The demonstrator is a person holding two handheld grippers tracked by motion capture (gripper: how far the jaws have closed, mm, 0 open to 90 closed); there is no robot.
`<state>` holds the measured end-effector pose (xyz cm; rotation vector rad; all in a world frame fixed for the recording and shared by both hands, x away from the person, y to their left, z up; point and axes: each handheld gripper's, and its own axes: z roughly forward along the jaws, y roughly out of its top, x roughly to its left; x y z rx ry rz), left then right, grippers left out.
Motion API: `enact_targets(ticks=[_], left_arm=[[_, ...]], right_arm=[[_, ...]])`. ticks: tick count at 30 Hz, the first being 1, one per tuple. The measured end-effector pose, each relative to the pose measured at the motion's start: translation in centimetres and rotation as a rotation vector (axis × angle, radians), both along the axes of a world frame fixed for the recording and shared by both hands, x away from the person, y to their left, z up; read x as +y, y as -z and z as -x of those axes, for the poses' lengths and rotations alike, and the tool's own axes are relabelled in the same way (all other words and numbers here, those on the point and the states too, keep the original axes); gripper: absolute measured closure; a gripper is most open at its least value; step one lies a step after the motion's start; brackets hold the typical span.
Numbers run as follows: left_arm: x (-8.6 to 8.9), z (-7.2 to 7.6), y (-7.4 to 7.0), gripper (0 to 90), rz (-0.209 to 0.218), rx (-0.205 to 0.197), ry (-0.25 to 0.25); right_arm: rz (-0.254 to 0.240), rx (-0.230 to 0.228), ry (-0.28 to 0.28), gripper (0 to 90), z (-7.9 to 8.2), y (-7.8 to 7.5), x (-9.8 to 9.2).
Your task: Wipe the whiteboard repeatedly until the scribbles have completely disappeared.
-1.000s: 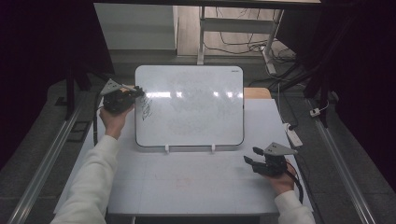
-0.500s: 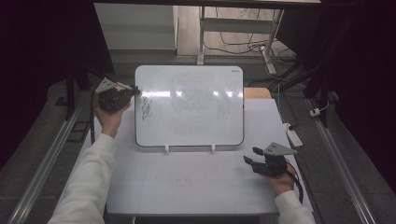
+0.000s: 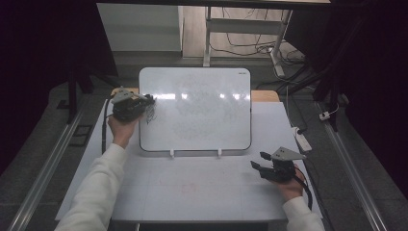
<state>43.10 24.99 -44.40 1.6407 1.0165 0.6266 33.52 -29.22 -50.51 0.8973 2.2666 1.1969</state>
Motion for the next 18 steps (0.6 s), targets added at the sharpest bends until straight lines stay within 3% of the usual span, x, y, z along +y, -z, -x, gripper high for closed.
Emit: enact_targets(ticks=[2, 5, 8, 11, 13, 16, 18], left_arm=[[0.5, 0.0, 0.1, 78.9, 0.020, 0.006, -0.004], [-0.5, 0.2, 0.7, 79.0, 0.029, 0.011, 0.028], [-2.3, 0.6, 1.4, 79.0, 0.015, 0.008, 0.072], [-2.5, 0.7, 1.2, 79.0, -0.018, 0.001, 0.076], [-1.7, 0.6, 0.7, 79.0, -0.037, -0.008, 0.038], [0.3, 0.1, 0.0, 79.0, -0.004, -0.008, -0.027], [0.7, 0.0, 0.0, 79.0, 0.012, -0.001, -0.028]], right_arm=[[-0.001, -0.002, -0.001, 43.5, 0.0, 0.0, 0.0], [-0.001, -0.001, -0.002, 43.5, 0.0, 0.0, 0.1], [0.004, 0.000, -0.004, 43.5, 0.0, 0.0, 0.2], [0.005, 0.000, -0.005, 43.5, 0.0, 0.1, 0.2], [0.005, 0.002, -0.004, 43.5, 0.0, 0.1, 0.2], [0.003, -0.001, -0.003, 43.5, 0.0, 0.0, 0.2], [0.003, -0.003, -0.002, 43.5, 0.0, 0.0, 0.2]])
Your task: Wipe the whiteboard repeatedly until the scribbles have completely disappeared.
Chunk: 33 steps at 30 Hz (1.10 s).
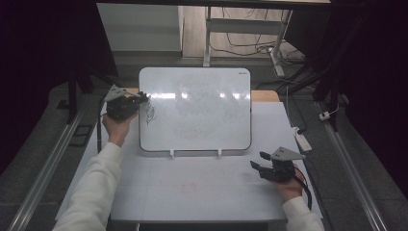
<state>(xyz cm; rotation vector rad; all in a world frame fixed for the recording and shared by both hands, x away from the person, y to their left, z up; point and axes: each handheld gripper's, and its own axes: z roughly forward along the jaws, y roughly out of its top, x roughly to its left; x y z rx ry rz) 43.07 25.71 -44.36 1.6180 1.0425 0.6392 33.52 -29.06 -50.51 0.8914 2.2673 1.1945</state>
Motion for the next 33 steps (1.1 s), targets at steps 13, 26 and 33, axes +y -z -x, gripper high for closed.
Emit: enact_targets(ticks=[13, 26, 33], left_arm=[[0.3, 0.1, -0.1, 79.0, 0.004, 0.006, -0.005], [-2.4, 1.4, 1.4, 79.0, -0.050, 0.001, 0.076], [-0.3, 1.0, 1.1, 79.0, 0.005, 0.003, 0.019]], right_arm=[[0.001, 0.000, -0.002, 43.4, 0.0, 0.0, 0.0], [0.008, 0.004, -0.007, 43.4, 0.0, 0.1, 0.1], [0.007, 0.006, -0.009, 43.4, -0.1, 0.2, 0.2]])
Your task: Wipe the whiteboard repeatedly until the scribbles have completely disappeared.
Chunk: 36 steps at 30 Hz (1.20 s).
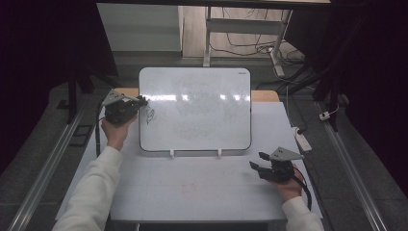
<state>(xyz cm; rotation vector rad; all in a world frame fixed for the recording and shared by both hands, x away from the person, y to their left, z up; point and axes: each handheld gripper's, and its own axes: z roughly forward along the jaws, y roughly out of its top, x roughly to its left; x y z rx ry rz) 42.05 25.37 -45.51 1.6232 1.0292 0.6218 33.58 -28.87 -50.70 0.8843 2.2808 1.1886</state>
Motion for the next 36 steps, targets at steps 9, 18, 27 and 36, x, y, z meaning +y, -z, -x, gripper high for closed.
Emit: enact_targets(ticks=[9, 18, 27, 36], left_arm=[[-2.4, 0.3, 0.4, 79.0, -0.049, -0.005, 0.063], [0.2, 0.1, 0.0, 79.0, -0.002, -0.001, -0.006], [-0.9, 0.9, 0.4, 79.0, -0.052, -0.009, 0.005], [-0.5, 0.9, 0.6, 79.0, -0.025, 0.004, 0.014]], right_arm=[[0.001, 0.002, 0.000, 43.4, 0.0, 0.1, 0.0], [0.001, 0.001, -0.001, 43.4, 0.0, 0.1, 0.1], [0.003, 0.000, -0.001, 43.4, 0.0, 0.0, 0.1], [0.005, 0.000, -0.005, 43.3, 0.0, 0.1, 0.2]])
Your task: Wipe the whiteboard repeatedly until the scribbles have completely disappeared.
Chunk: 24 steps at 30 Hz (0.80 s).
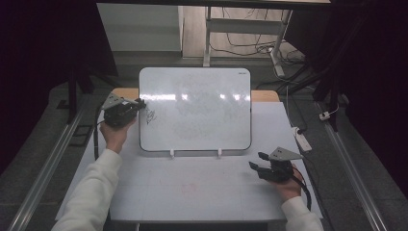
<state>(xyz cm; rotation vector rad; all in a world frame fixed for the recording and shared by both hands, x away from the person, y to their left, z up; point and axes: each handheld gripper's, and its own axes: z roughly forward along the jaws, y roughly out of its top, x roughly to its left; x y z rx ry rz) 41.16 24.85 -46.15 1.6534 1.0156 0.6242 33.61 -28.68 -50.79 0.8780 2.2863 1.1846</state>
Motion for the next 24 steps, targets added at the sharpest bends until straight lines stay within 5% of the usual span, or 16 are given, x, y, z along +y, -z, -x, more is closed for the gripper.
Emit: enact_targets(ticks=[5, 7, 13, 21, 24], left_arm=[[-2.4, 0.6, 0.8, 79.0, -0.025, 0.012, 0.075], [-2.1, 0.6, 0.7, 79.0, -0.036, 0.005, 0.063], [1.1, 0.7, 0.5, 79.0, 0.021, 0.006, -0.021], [-2.0, 1.2, 1.1, 79.0, -0.036, 0.011, 0.061], [-1.3, 1.1, 0.9, 79.0, -0.036, 0.003, 0.040]], right_arm=[[0.002, -0.005, -0.002, 43.4, 0.1, -0.1, 0.0], [0.000, -0.004, 0.000, 43.4, 0.1, -0.1, 0.0], [-0.005, -0.007, -0.001, 43.3, 0.1, -0.2, -0.1], [0.003, -0.006, -0.006, 43.3, 0.1, -0.1, 0.2], [0.002, -0.004, -0.004, 43.2, 0.1, -0.1, 0.2]])
